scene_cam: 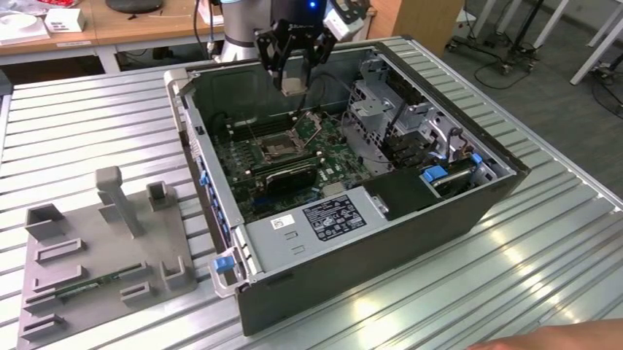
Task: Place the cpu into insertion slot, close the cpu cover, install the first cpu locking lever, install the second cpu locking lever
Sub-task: 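Place the cpu into insertion slot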
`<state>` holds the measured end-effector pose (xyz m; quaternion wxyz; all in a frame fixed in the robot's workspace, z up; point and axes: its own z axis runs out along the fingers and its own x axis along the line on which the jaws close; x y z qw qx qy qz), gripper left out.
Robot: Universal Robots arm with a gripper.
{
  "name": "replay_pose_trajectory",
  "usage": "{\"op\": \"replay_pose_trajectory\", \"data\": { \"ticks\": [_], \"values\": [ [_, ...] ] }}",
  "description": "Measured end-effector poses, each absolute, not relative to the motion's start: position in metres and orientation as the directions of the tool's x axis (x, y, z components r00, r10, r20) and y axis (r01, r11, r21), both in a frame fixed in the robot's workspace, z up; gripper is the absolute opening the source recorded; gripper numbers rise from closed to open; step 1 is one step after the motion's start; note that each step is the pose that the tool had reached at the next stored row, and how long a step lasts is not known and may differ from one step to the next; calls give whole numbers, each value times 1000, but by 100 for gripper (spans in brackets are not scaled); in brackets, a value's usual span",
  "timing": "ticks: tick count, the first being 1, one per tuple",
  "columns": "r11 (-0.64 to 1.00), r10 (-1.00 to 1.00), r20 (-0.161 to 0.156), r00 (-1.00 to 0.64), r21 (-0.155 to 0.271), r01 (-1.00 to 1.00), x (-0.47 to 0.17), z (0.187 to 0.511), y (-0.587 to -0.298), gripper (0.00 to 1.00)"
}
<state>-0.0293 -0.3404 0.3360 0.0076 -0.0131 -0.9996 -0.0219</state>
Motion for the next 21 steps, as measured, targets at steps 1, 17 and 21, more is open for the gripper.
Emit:
{"op": "replay_pose_trajectory", "data": {
  "ticks": [1, 17, 21],
  "values": [
    [999, 26, 16, -1000, 44, 26, -29, 335, -340, 54],
    [999, 26, 16, -1000, 43, 26, -29, 329, -340, 54],
    [999, 26, 16, -1000, 44, 26, -30, 328, -340, 54]
  ]
}}
